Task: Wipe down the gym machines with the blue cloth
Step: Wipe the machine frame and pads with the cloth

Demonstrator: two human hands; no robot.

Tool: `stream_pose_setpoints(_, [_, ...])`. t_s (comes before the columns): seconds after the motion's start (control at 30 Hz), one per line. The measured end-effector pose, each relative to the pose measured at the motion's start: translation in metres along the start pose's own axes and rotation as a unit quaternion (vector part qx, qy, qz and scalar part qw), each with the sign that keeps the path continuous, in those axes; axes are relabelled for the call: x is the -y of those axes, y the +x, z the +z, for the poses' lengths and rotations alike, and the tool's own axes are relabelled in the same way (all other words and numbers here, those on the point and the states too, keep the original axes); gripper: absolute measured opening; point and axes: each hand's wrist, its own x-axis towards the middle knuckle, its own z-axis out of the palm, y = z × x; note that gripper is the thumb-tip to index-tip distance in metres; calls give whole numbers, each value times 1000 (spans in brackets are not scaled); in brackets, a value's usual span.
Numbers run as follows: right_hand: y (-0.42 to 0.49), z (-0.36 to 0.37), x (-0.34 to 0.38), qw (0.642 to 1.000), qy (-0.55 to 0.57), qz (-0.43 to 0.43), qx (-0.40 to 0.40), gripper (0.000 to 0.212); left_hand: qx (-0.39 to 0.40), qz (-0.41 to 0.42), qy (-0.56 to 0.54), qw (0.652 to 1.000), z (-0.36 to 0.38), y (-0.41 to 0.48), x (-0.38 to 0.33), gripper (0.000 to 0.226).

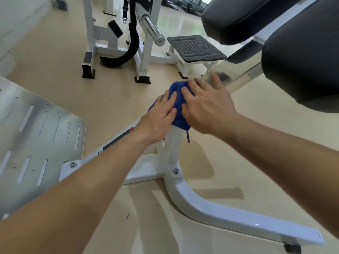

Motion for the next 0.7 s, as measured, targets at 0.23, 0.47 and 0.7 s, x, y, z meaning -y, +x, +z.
stream_pose_setpoints(0.23, [-3, 6, 16, 997, 74, -25, 6, 62, -60, -49, -6, 997, 9, -28, 11, 51])
stream_pose_setpoints(0.47, [-7, 5, 2, 998, 59, 32, 0, 62, -42, -12, -15, 999, 10, -11, -3, 50])
stream_pose_setpoints(0.7, [29, 13, -5, 991, 83, 106, 24, 63, -51, 27, -37, 998, -6, 25, -6, 50])
